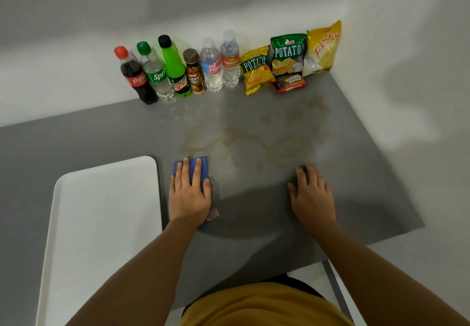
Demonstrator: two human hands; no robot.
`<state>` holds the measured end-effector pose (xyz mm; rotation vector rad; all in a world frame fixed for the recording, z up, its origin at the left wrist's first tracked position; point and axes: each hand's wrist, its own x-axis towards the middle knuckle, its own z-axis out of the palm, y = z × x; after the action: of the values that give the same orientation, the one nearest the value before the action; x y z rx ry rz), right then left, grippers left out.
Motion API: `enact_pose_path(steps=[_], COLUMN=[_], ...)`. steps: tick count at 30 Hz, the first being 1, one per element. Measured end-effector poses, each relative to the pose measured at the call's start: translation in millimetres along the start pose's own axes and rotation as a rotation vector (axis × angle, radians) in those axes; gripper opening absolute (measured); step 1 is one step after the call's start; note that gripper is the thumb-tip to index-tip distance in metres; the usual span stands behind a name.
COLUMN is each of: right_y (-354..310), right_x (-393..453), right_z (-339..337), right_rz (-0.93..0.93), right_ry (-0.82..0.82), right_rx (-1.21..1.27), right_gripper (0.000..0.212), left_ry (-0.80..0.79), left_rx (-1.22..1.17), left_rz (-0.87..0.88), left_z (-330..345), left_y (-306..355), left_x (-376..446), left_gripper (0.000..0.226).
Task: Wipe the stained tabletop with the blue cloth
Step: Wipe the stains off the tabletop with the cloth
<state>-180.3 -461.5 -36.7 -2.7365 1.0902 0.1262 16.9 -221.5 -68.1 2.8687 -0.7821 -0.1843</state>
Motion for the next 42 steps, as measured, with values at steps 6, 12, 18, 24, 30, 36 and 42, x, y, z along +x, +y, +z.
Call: enact_pose_path(steps=[6, 12, 18, 24, 30, 36, 42], right_y=[-6.0, -11.7, -35.4, -51.5, -51.0, -50.0, -50.3], right_x=[0.6, 3.7, -2.8, -10.5, -10.1, -7.9, -7.1], right_z=[-0.2, 1.0, 10.8, 16.5, 12.1, 12.3, 14.9], right_rz=[0.030, 0.058, 0.160, 0.201, 0.206, 0.212, 0.206], right_ry=[0.013, 0.006, -0.044, -0.079, -0.082, -0.082, -0.052], right_rx=[0.016, 0.010, 0.068, 0.070, 0.065, 0.056, 0.058], right_gripper=[0.054, 0.057, 0.073, 0.077, 0.077, 0.078, 0.078], left_ry=[-0.051, -0.094, -0.025, 0.006, -0.010, -0.052, -0.058], left_rx=[0.027, 0.069, 0.018, 0.017, -0.006, 0.021, 0.025], left_rz=[-0.041, 0.053, 0.018, 0.007, -0.034, 0.008, 0.156], left_z=[3.4, 1.4, 5.2, 0.9, -9.4, -8.6, -1.2], left_y=[30.7, 27.5, 7.5, -2.7, -17.1, 1.7, 25.3], left_x=[29.1, 20.7, -10.8, 7.3, 57.8, 93.1, 78.4], left_gripper=[0.066, 0.069, 0.064, 0.065, 0.065, 0.069, 0.064])
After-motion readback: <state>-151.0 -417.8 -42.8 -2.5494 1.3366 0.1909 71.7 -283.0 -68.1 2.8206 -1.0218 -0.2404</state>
